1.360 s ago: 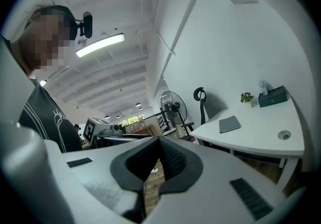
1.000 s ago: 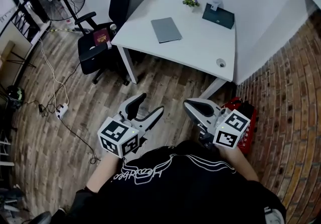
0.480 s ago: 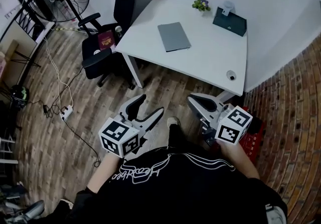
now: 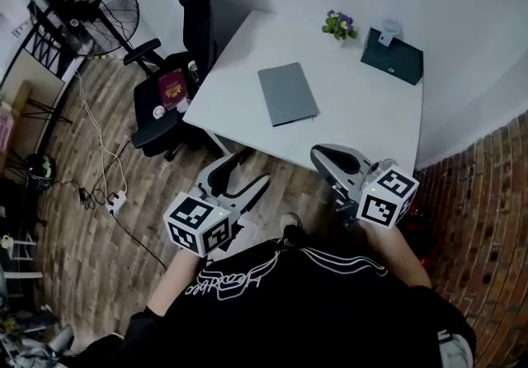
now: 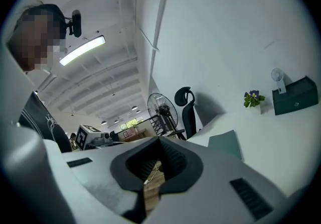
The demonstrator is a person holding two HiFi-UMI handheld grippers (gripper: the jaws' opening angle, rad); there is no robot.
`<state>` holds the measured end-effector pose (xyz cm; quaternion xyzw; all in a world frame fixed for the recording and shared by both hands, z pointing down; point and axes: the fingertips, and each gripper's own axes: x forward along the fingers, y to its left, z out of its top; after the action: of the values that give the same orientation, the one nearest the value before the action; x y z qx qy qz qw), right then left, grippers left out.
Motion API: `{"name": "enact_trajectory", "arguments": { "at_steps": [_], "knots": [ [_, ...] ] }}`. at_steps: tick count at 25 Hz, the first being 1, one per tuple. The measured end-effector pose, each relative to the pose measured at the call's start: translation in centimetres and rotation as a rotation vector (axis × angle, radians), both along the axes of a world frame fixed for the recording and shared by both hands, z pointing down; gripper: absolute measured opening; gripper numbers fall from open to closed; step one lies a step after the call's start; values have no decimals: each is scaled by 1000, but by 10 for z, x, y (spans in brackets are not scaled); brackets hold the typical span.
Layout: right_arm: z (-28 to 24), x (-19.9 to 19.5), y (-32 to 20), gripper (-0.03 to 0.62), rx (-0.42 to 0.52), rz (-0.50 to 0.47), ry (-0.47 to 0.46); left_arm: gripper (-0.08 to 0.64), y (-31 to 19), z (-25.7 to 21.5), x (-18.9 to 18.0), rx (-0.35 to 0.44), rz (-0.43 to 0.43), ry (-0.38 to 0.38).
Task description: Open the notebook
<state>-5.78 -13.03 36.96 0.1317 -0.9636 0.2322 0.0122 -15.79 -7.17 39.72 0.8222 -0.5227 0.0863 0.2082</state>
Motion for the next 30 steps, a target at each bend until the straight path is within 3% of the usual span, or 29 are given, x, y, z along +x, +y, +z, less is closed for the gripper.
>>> {"name": "enact_trajectory", "arguments": {
  "at_steps": [5,10,22,30],
  "knots": [
    [0,10,-65,2,7,32,-1,313,-71,2,6,8,25,-32],
    [6,28,-98,2,10,64,8,313,-115,10,27,2,72,-52],
    [16,61,-120,2,16,158,38,313,-172,46,60,-30,148,-189],
    [28,71,-136,2,-11,198,66,313,-212,102,74,-104,198,-302]
  ]
}}
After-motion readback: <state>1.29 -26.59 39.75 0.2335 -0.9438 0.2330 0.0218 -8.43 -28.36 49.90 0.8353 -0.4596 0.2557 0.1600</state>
